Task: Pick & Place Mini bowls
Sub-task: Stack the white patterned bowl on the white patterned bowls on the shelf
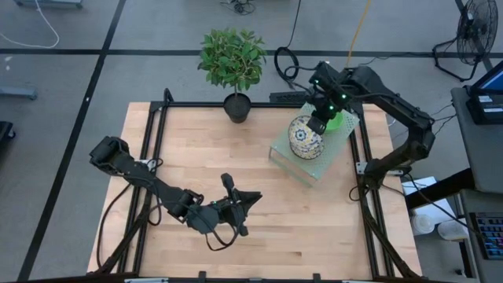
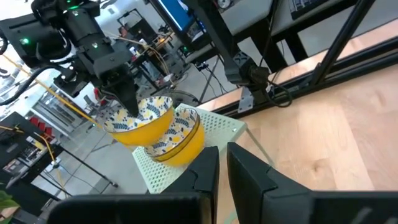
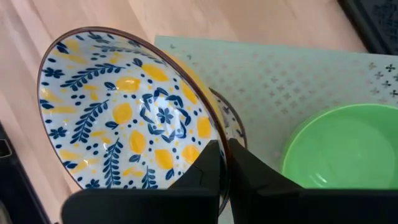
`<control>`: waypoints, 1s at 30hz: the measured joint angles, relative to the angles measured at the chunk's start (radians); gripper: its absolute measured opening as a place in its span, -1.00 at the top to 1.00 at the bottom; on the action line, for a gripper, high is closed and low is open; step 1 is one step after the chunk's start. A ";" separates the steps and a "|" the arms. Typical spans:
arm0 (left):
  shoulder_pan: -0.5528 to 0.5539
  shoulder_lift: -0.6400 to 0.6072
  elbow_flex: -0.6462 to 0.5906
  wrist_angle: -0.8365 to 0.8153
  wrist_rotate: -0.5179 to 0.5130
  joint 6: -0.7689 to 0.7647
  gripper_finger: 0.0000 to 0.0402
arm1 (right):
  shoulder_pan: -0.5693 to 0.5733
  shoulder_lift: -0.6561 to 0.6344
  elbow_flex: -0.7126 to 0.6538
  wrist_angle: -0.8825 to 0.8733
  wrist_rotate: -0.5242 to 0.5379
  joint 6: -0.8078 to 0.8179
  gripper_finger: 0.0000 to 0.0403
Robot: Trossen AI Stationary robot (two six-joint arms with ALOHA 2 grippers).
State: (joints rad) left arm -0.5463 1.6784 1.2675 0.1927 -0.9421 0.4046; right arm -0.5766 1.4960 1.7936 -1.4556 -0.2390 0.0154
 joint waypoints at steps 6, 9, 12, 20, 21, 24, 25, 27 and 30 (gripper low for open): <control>0.002 0.001 0.000 -0.019 0.000 -0.015 0.81 | 0.000 0.001 -0.049 -0.022 0.000 -0.011 1.00; 0.003 0.001 0.000 -0.019 0.000 -0.017 0.81 | 0.000 0.000 -0.071 -0.022 0.000 -0.012 1.00; 0.003 0.001 0.000 -0.019 0.000 -0.018 0.81 | 0.000 0.001 -0.090 -0.009 0.001 -0.020 1.00; 0.003 0.001 0.000 -0.018 0.000 -0.018 0.81 | 0.000 0.000 -0.138 0.039 0.004 -0.028 1.00; 0.003 0.001 0.000 -0.018 0.000 -0.018 0.81 | 0.000 0.000 -0.147 0.039 0.004 -0.028 1.00; 0.003 0.001 0.000 -0.018 0.001 -0.017 0.81 | 0.000 0.000 -0.173 0.045 0.006 -0.028 1.00; 0.003 0.001 0.000 -0.018 0.001 -0.018 0.81 | -0.001 0.000 -0.180 0.047 0.006 -0.028 1.00; 0.003 0.001 0.000 -0.017 0.001 -0.018 0.81 | -0.001 -0.002 -0.191 0.049 0.004 -0.027 1.00; 0.003 0.001 0.000 -0.017 0.001 -0.018 0.81 | -0.001 -0.002 -0.197 0.049 0.012 -0.027 1.00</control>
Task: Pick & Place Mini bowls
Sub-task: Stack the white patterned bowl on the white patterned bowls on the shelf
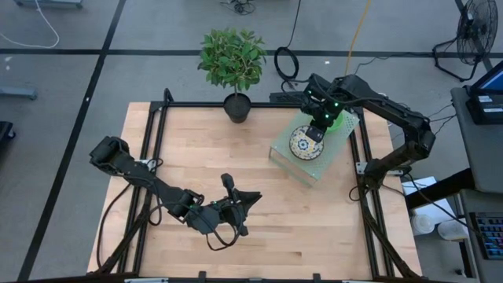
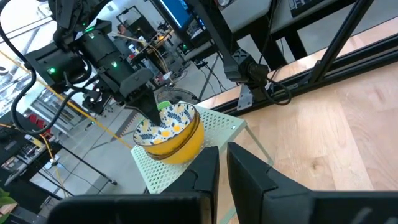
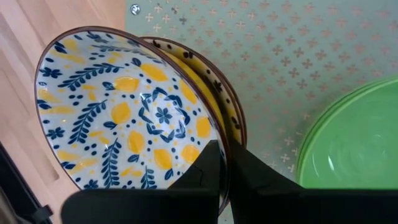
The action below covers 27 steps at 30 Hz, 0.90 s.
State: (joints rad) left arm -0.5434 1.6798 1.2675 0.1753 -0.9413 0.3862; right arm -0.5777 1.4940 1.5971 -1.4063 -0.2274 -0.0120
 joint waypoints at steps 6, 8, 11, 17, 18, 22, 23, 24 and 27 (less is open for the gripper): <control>0.000 0.000 0.000 0.000 0.000 0.000 0.81 | -0.004 0.000 0.000 -0.019 0.038 0.007 1.00; 0.000 0.000 0.000 0.000 0.000 0.000 0.81 | -0.004 0.000 0.000 -0.032 0.039 0.012 1.00; 0.001 0.000 0.000 0.000 0.000 -0.001 0.81 | -0.004 0.000 0.000 -0.047 0.040 0.030 1.00; 0.002 0.000 0.000 0.000 0.000 -0.003 0.81 | -0.004 0.000 0.000 -0.078 0.041 0.056 1.00; 0.002 0.000 0.000 0.000 0.000 -0.003 0.81 | -0.004 0.000 0.000 -0.082 0.041 0.059 1.00; 0.002 0.000 0.000 0.000 0.000 -0.003 0.81 | -0.004 0.001 0.000 -0.089 0.041 0.086 1.00; 0.003 0.000 0.000 0.000 0.000 -0.003 0.81 | -0.004 0.001 0.000 -0.090 0.041 0.091 1.00; 0.005 0.000 0.000 0.000 0.000 -0.003 0.81 | -0.004 0.001 0.000 -0.091 0.041 0.096 1.00; 0.009 0.000 0.000 0.000 0.000 -0.007 0.81 | -0.004 0.001 -0.001 -0.097 0.041 0.108 1.00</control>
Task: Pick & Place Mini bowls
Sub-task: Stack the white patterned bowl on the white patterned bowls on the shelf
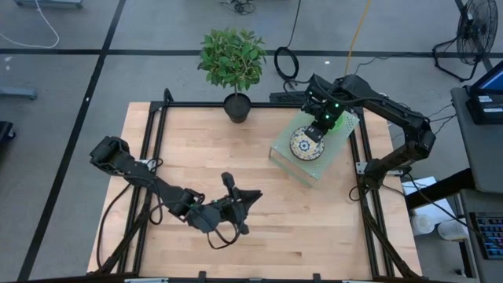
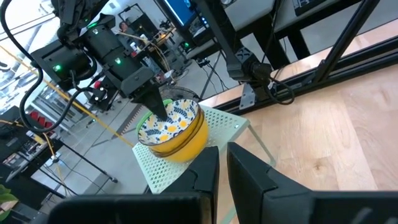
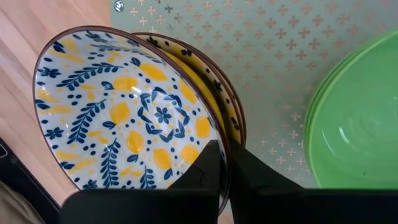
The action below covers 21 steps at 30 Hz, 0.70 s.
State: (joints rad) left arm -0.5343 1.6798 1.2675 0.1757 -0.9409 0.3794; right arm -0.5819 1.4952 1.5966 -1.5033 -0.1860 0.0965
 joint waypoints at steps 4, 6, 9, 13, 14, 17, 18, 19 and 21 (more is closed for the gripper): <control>0.002 0.000 0.000 0.000 0.000 -0.008 0.81 | 0.000 0.000 0.000 -0.024 0.002 0.016 0.99; 0.003 0.000 0.000 0.000 0.000 -0.014 0.81 | 0.000 0.000 -0.001 -0.028 0.002 0.016 0.99; 0.003 0.000 0.000 0.000 0.000 -0.016 0.81 | 0.000 0.001 -0.001 -0.027 0.002 0.016 0.98; 0.003 0.000 0.000 -0.001 0.000 -0.016 0.81 | 0.000 0.002 -0.003 -0.015 0.008 0.015 0.89; 0.003 0.000 0.000 -0.001 0.000 -0.017 0.81 | 0.000 0.003 -0.003 -0.015 0.008 0.015 0.85; 0.003 0.000 0.000 -0.014 0.000 -0.023 0.81 | 0.001 0.003 -0.004 -0.016 0.010 0.014 0.68; 0.003 0.000 0.000 -0.021 0.000 -0.025 0.81 | 0.000 0.003 -0.004 -0.016 0.009 0.014 0.62; 0.003 0.000 0.000 -0.025 0.000 -0.028 0.81 | 0.000 0.003 -0.004 -0.016 0.008 0.012 0.56; 0.003 0.000 -0.001 -0.025 0.000 -0.035 0.81 | -0.001 -0.003 -0.004 -0.017 0.006 0.012 0.44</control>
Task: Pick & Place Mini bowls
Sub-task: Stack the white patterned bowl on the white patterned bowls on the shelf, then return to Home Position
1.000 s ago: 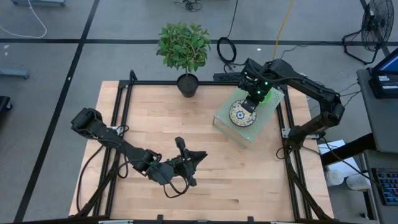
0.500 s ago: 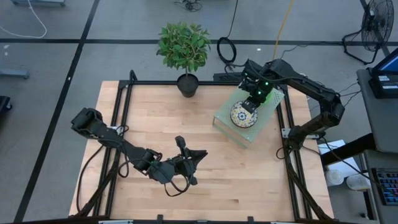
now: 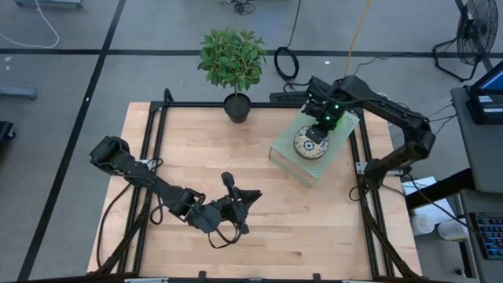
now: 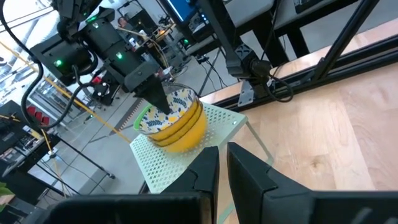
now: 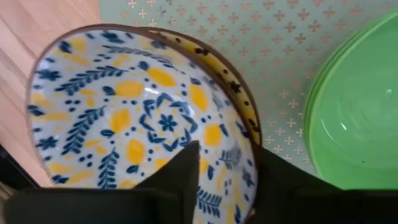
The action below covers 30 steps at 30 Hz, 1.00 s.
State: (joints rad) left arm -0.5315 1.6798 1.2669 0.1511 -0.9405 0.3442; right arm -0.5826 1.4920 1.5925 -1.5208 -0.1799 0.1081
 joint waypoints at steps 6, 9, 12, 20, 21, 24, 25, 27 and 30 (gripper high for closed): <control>0.000 0.000 0.000 0.001 0.000 -0.007 0.81 | -0.001 -0.030 0.029 -0.003 0.001 0.003 0.20; 0.000 0.000 0.000 0.001 0.000 -0.008 0.81 | -0.001 -0.048 0.069 -0.001 0.001 0.003 0.14; 0.000 0.000 0.000 0.002 0.000 -0.008 0.81 | -0.001 -0.065 0.103 0.013 0.000 0.004 0.12; -0.003 0.000 0.000 -0.013 0.001 -0.020 0.81 | 0.003 -0.143 0.116 0.132 -0.005 0.003 0.14; -0.007 0.000 0.000 -0.023 0.008 -0.029 0.81 | 0.010 -0.157 0.116 0.148 -0.005 -0.004 0.14; -0.024 -0.039 -0.001 -0.133 0.124 -0.068 0.81 | 0.045 -0.214 0.103 0.212 -0.014 -0.035 0.15; -0.028 -0.063 -0.001 -0.186 0.179 -0.101 0.81 | 0.060 -0.238 0.093 0.235 -0.031 -0.042 0.15; -0.029 -0.136 -0.011 -0.306 0.291 -0.181 0.81 | 0.092 -0.296 0.069 0.295 -0.062 -0.040 0.15; -0.025 -0.274 -0.115 -0.366 0.404 -0.273 0.81 | 0.176 -0.417 -0.015 0.396 -0.098 -0.013 0.16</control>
State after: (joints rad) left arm -0.5563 1.4058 1.1519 -0.2148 -0.5362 0.0713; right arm -0.4067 1.0755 1.5771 -1.1252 -0.2775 0.0947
